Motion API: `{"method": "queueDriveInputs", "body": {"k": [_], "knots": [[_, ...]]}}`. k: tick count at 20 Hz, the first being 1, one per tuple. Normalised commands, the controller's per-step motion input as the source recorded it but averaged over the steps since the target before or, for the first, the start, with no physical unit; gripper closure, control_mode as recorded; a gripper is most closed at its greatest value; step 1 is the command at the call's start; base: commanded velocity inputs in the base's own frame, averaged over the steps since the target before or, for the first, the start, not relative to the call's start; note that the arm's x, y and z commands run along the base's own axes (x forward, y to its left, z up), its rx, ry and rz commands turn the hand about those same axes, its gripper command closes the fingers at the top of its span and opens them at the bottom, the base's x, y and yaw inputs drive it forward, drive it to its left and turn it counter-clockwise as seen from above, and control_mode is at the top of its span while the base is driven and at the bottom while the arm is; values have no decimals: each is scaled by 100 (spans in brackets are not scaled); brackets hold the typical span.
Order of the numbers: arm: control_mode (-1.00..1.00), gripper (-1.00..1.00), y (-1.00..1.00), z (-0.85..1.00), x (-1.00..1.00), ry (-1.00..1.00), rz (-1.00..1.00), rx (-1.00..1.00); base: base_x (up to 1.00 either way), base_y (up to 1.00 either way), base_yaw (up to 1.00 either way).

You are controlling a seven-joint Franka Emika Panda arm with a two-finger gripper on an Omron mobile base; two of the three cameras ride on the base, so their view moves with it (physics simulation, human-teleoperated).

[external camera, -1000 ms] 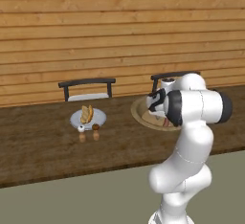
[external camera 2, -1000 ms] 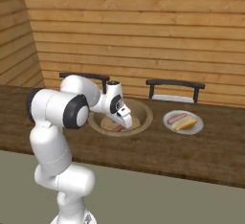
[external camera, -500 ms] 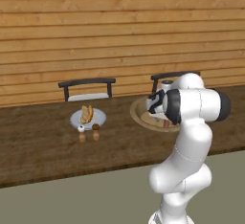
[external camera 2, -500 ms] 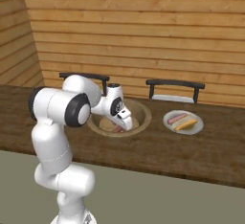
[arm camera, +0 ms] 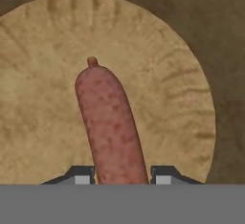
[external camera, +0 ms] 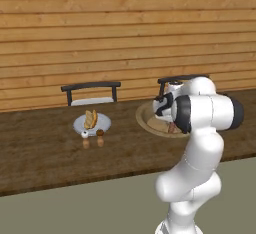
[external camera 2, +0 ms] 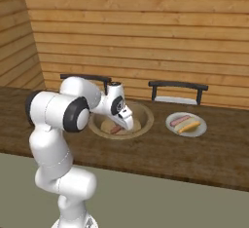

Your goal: Place one bun and one sausage from the bowl on each plate.

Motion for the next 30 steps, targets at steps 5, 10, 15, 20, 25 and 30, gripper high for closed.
{"method": "queueDriveInputs", "body": {"k": [5, 10, 15, 20, 25, 30], "knots": [[-100, 100, 46, 100, -17, -10, 0, 4, 0, 0, 0], [-100, 100, 100, 91, 6, -1, 0, 3, 0, 0, 0], [-100, 100, 100, 39, 24, 1, 5, 0, 0, 0, 0], [-100, 100, 100, -13, 17, 2, 13, 6, 0, 0, 0], [-100, 100, 100, -65, 10, 14, 30, 19, 0, 0, 0], [-100, 100, 96, -31, 48, 1, 6, 5, 0, 0, 0]]}}
